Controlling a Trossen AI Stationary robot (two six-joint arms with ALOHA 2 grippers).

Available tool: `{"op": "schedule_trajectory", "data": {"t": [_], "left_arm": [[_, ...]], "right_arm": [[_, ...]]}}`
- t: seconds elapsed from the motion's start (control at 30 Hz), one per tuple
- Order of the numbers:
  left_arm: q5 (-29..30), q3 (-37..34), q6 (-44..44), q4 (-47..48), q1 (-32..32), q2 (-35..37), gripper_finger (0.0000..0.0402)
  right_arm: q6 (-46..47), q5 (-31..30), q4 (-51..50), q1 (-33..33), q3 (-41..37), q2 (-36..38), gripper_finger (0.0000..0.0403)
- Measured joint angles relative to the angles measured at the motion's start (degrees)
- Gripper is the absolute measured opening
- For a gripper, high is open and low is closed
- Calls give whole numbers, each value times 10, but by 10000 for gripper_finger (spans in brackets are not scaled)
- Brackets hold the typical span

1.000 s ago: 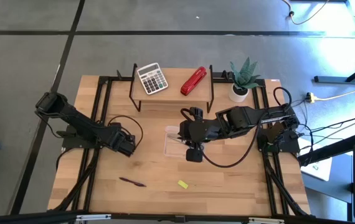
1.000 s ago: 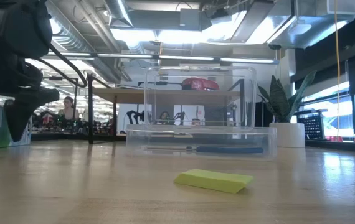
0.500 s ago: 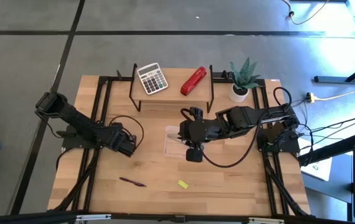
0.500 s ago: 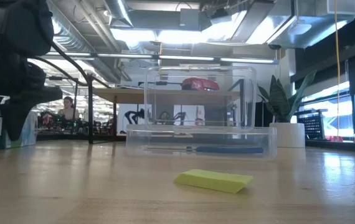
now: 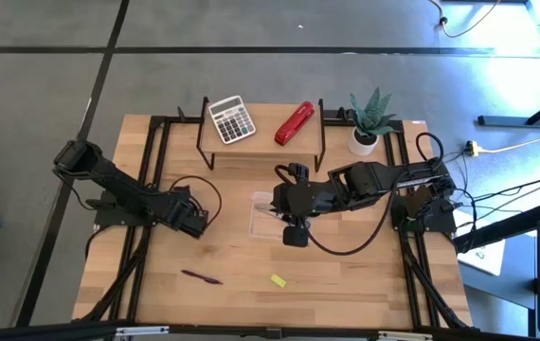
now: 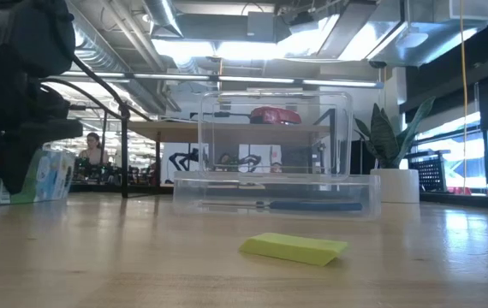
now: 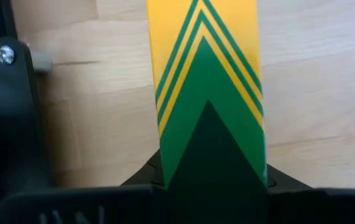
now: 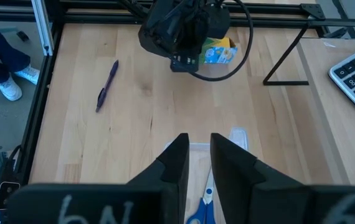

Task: Pack school essentials
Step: Put the yellow crayon box into the transparent supply box

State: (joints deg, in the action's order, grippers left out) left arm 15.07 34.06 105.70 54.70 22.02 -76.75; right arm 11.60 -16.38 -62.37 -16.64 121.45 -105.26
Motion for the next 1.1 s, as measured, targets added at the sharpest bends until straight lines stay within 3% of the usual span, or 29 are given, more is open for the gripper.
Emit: {"op": "schedule_trajectory", "data": {"t": [0.37, 0.9, 1.1], "left_arm": [[0, 43, -84, 49, 5, 17, 78], [61, 260, -187, 252, 110, 25, 79], [73, 303, -294, 256, 149, 25, 79]], "right_arm": [[0, 0, 0, 0, 0, 0, 69], [4, 0, 25, 0, 0, 0, 69], [16, 55, 31, -2, 0, 2, 69]]}}
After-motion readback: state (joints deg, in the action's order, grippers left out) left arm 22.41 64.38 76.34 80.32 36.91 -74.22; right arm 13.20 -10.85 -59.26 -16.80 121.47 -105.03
